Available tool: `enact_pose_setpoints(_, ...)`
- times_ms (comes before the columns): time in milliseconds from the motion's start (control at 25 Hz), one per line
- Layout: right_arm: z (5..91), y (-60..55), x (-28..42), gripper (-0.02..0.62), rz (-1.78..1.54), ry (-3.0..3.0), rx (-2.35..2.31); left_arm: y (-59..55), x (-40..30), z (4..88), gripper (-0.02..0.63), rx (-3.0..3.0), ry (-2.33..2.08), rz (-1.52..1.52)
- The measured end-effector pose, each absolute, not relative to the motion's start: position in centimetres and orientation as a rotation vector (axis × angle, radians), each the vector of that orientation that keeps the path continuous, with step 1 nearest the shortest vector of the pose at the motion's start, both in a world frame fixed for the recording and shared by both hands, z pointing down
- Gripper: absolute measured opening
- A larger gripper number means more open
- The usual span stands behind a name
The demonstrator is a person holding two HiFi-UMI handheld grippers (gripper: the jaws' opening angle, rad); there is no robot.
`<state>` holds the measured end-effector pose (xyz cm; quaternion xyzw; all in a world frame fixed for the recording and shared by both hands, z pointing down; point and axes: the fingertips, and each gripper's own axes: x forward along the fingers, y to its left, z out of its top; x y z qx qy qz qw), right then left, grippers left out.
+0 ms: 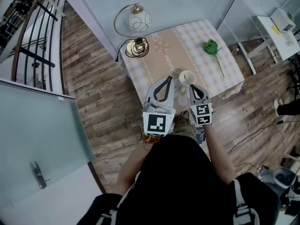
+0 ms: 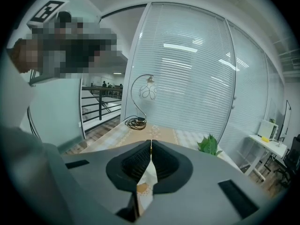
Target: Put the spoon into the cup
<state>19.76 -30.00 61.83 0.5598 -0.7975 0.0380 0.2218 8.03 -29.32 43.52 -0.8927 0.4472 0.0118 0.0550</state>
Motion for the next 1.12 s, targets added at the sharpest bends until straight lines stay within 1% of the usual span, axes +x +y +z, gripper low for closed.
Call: enact_pose_setpoints(1120, 62.8, -30.4, 19.0, 0.009, 0.098, -2.154, 1.518, -30.3, 6.7, 44.4, 0.017, -2.725, 1.389, 0.024)
